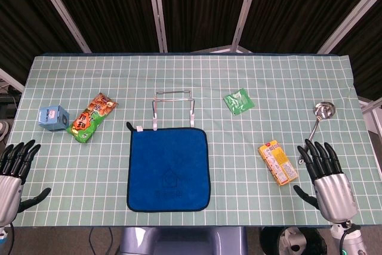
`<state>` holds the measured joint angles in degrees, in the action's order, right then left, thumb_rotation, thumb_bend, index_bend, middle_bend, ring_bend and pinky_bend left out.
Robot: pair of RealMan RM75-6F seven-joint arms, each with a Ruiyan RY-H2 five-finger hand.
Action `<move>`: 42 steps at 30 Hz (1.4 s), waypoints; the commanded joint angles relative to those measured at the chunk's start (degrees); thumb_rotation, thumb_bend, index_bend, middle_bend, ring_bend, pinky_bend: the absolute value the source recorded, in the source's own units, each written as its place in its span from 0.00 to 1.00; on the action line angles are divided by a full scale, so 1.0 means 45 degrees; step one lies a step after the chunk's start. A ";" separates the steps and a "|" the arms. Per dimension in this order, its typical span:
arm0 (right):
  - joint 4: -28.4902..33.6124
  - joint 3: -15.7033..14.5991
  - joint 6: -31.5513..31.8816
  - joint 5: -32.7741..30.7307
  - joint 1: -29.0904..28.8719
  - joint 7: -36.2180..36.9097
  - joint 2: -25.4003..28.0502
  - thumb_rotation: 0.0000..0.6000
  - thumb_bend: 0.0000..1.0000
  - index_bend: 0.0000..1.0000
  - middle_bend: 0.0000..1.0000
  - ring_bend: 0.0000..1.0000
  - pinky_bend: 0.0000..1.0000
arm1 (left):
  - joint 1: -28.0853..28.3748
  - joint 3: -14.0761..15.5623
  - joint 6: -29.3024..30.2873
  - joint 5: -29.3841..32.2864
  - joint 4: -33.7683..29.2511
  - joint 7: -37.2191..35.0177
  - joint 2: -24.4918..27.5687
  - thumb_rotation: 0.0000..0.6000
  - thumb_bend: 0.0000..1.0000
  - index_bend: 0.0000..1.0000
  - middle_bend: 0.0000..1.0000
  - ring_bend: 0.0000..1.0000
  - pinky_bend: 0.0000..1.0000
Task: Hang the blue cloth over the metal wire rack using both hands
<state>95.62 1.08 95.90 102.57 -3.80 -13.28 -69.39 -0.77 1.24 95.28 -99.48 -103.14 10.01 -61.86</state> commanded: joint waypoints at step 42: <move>-0.5406 0.0479 -0.9291 0.2607 -0.9540 0.2729 -0.4542 1.00 0.28 0.00 0.00 0.00 0.00 | 0.0942 -0.0938 -0.2148 0.3117 0.0792 0.1802 -0.1287 1.00 0.00 0.00 0.00 0.00 0.00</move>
<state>73.20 4.08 53.72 113.71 -45.80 -0.86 -88.51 3.43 -2.95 85.65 -85.50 -99.61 18.07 -67.61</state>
